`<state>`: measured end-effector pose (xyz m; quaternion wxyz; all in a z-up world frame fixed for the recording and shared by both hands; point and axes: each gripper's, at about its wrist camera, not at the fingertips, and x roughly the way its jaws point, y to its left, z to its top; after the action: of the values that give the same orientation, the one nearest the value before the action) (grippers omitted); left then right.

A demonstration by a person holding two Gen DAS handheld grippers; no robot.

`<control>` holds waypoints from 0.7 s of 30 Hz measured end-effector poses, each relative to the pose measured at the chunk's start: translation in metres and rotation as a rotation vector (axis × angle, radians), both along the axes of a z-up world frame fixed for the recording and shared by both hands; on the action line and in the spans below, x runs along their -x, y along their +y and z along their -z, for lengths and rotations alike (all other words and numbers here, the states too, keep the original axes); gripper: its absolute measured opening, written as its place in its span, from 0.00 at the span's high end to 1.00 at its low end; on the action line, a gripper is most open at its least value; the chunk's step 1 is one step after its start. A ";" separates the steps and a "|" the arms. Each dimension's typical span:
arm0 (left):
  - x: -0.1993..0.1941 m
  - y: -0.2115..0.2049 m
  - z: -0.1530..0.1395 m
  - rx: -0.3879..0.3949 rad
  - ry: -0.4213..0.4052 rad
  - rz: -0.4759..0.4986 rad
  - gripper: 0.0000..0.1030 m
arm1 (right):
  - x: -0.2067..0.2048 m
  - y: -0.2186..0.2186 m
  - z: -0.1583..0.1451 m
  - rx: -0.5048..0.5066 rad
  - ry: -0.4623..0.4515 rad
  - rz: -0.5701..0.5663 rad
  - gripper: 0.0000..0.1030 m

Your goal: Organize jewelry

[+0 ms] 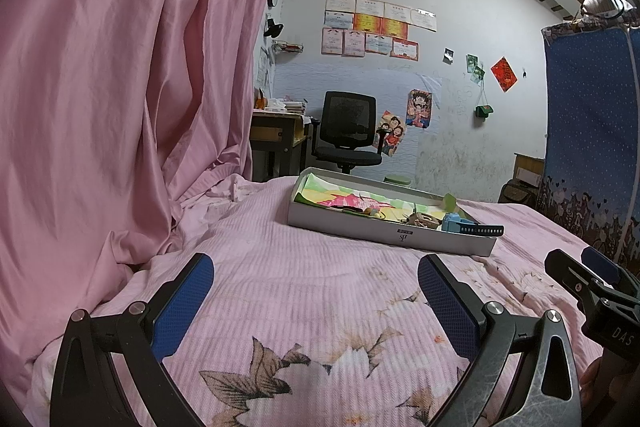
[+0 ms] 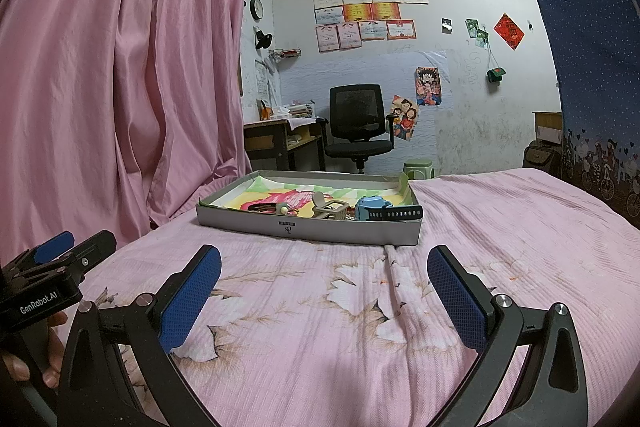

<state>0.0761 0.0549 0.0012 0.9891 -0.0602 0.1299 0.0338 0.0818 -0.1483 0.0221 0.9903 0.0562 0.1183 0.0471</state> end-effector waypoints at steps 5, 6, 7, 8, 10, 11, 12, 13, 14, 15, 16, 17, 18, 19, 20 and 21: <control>0.000 0.000 0.000 -0.003 -0.001 0.001 0.00 | 0.000 0.000 0.000 0.000 0.000 0.000 0.01; 0.000 0.000 0.000 -0.003 0.000 0.000 0.00 | 0.000 0.000 0.000 0.000 0.000 0.000 0.01; 0.000 0.000 0.000 -0.003 -0.001 0.000 0.00 | 0.000 0.000 0.000 0.000 0.000 0.000 0.01; 0.000 0.000 0.000 -0.003 -0.001 0.001 0.00 | 0.000 0.000 0.000 0.000 0.000 0.000 0.01; 0.000 0.000 0.000 -0.003 0.000 0.001 0.00 | 0.000 0.000 0.000 0.000 0.000 0.000 0.01; 0.000 0.000 0.000 -0.003 0.000 0.001 0.00 | 0.000 0.000 0.000 0.000 0.000 0.000 0.01; 0.000 0.000 0.000 -0.003 -0.001 0.001 0.00 | 0.000 0.000 0.000 0.001 0.000 0.000 0.01; 0.000 0.000 0.000 -0.003 -0.001 0.000 0.00 | 0.000 0.000 0.000 0.001 0.000 0.000 0.01; 0.000 0.000 0.000 -0.003 -0.001 0.000 0.00 | 0.000 0.000 0.000 0.001 0.000 0.000 0.01; 0.000 0.000 0.000 -0.003 -0.001 0.000 0.00 | 0.000 0.000 0.000 0.001 0.000 0.000 0.01; 0.001 0.000 0.000 -0.003 -0.003 0.000 0.00 | 0.000 0.000 0.000 0.001 0.000 0.000 0.01; 0.001 0.000 0.000 -0.005 -0.004 -0.001 0.00 | 0.000 0.000 0.000 0.000 0.000 0.000 0.01; 0.001 0.000 0.000 -0.006 -0.006 -0.002 0.00 | 0.000 0.000 0.000 0.000 0.000 0.000 0.01; 0.001 0.000 0.000 -0.007 -0.008 -0.004 0.00 | 0.000 0.000 0.000 0.001 0.001 0.000 0.01; 0.001 0.001 -0.001 -0.008 -0.008 -0.005 0.00 | 0.000 0.000 0.000 0.001 0.000 0.000 0.01; 0.000 0.001 -0.002 -0.008 -0.007 -0.002 0.00 | 0.000 0.000 0.000 0.001 0.000 0.000 0.01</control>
<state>0.0759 0.0561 0.0028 0.9898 -0.0563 0.1263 0.0351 0.0819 -0.1483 0.0226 0.9903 0.0558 0.1185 0.0471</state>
